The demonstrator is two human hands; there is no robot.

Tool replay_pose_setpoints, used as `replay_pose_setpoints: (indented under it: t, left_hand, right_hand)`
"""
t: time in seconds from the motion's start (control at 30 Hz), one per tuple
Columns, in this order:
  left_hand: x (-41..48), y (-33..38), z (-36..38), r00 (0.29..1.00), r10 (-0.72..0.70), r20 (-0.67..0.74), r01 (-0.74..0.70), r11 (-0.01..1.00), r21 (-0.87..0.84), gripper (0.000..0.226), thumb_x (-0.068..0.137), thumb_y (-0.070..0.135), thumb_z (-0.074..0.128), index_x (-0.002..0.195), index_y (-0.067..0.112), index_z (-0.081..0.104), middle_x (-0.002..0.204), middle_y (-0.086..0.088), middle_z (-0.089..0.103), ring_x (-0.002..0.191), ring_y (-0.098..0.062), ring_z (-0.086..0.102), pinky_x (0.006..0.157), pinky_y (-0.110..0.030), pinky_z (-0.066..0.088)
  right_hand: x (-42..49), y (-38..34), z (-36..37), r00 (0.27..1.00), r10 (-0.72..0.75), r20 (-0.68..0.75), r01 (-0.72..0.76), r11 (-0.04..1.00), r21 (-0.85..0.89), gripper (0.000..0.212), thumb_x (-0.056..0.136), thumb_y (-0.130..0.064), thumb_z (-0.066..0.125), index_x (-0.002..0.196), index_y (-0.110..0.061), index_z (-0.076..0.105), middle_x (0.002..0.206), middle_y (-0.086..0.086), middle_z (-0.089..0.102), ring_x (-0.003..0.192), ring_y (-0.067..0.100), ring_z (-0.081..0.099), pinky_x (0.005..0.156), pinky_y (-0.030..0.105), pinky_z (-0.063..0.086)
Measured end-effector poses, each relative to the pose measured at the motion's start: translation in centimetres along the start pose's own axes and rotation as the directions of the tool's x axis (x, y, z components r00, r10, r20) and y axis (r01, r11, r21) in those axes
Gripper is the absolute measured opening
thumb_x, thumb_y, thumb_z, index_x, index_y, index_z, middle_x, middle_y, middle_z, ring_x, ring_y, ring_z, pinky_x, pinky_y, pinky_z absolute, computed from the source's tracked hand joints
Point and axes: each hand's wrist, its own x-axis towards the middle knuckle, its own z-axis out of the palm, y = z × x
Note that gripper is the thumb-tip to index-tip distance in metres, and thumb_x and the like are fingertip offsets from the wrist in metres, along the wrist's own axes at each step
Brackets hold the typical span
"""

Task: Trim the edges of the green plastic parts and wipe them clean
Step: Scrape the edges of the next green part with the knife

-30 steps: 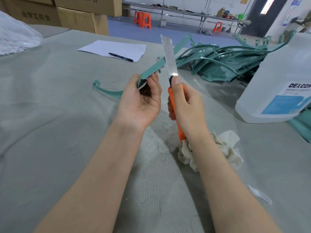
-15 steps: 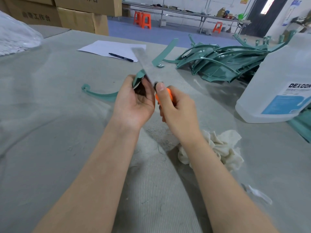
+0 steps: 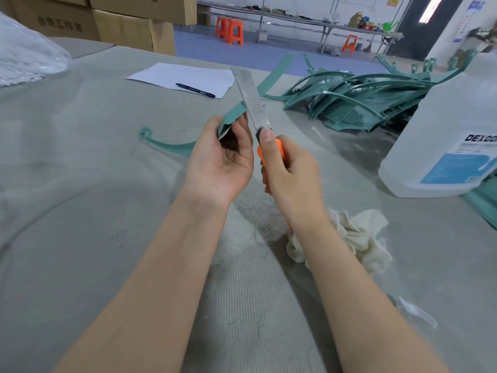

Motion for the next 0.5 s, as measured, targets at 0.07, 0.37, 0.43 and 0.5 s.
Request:
replay_pose_setpoints:
  t: [0.07,0.37,0.43,0.5]
  left_hand:
    - [-0.03,0.03,0.00,1.000,0.007,0.003,-0.007,1.000,0.006,0.020,0.091,0.006,0.053,0.075,-0.003,0.059,0.057,-0.013,0.062,0.041,-0.014,0.059,0.041,-0.014,0.049]
    - [0.38,-0.12,-0.10,0.994,0.089,-0.064,-0.082,0.991,0.106,0.038,0.089,0.006,0.052,0.053,-0.001,0.061,0.056,-0.007,0.061,0.039,-0.012,0.057,0.043,-0.013,0.046]
    - [0.32,0.02,-0.06,0.994,0.085,-0.068,-0.081,0.994,0.067,0.022,0.089,0.005,0.054,0.068,0.000,0.060,0.058,-0.010,0.063,0.041,-0.013,0.061,0.044,-0.014,0.049]
    - [0.39,0.03,-0.15,0.995,0.081,-0.062,-0.079,0.996,0.044,0.011,0.090,0.006,0.055,0.080,0.002,0.058,0.066,-0.010,0.064,0.043,-0.014,0.063,0.042,-0.015,0.050]
  right_hand:
    - [-0.03,-0.04,0.03,1.000,-0.003,0.009,0.003,1.000,-0.001,0.065,0.086,-0.063,0.040,0.075,-0.001,0.052,0.066,0.021,0.056,0.063,0.037,0.054,0.056,0.051,0.049]
    - [-0.65,0.01,0.43,0.990,-0.081,0.115,0.093,0.991,-0.100,0.051,0.095,-0.054,0.046,0.069,-0.010,0.050,0.055,0.008,0.055,0.054,0.026,0.054,0.057,0.046,0.048]
    - [-0.61,0.11,0.37,0.987,-0.091,0.130,0.106,0.988,-0.116,0.050,0.095,-0.053,0.047,0.069,-0.011,0.049,0.055,0.007,0.056,0.054,0.026,0.054,0.057,0.045,0.048]
    - [-0.57,0.15,0.27,0.985,-0.099,0.142,0.116,0.985,-0.124,0.050,0.093,-0.055,0.045,0.069,-0.012,0.049,0.055,0.007,0.056,0.054,0.025,0.054,0.056,0.044,0.047]
